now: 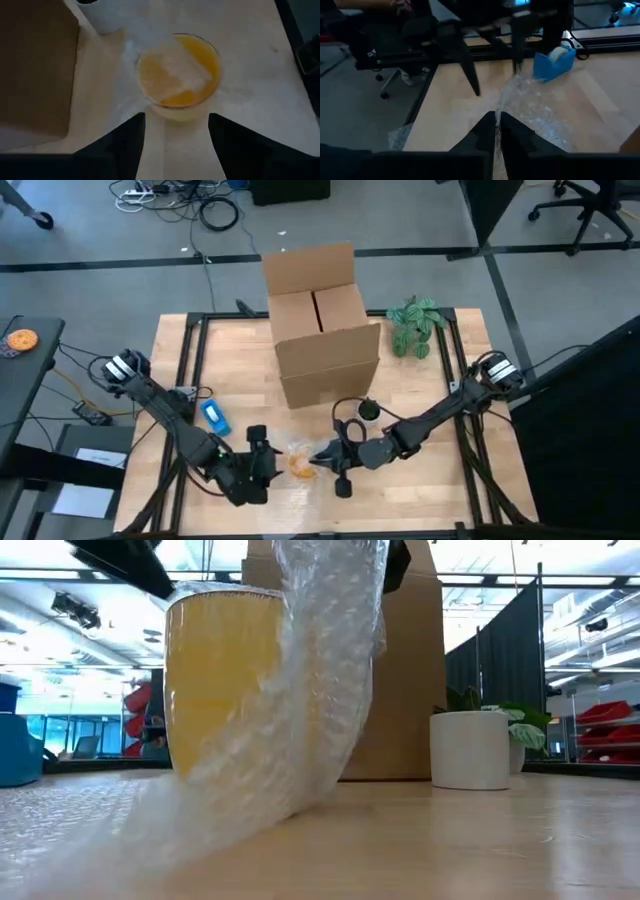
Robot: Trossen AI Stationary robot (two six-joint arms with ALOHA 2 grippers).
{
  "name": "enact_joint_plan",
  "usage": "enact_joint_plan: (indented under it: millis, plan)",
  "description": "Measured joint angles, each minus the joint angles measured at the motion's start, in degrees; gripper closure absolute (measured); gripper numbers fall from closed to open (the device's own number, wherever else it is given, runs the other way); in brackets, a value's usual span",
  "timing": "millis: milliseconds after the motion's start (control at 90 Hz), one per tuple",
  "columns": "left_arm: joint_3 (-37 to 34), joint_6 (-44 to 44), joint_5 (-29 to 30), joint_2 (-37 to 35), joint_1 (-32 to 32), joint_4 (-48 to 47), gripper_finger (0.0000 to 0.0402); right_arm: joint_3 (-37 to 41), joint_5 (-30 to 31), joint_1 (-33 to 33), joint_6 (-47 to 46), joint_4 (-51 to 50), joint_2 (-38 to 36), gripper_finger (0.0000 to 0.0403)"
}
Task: Wrap mug
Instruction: Wrap the yellow mug with the transparent bubble wrap
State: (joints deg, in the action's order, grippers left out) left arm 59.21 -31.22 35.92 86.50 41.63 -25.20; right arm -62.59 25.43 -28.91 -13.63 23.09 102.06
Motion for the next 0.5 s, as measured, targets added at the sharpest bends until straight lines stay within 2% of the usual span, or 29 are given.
enact_joint_plan:
  millis: [100,233,500]
  plan:
    - [-2.9,3.5,-0.5,0.2,-1.9,8.5,0.0198,0.0,0.0,0.0,0.0,0.0,0.0,0.0403]
    - [-6.0,7.3,-6.0,1.5,-4.1,19.8,0.0198,0.0,-0.1,0.6,-0.2,0.0,0.0,0.0403]
    - [-6.7,8.1,-7.7,5.3,-7.1,23.2,0.0198,0.0,-1.5,2.1,-1.8,-1.3,0.0,0.0403]
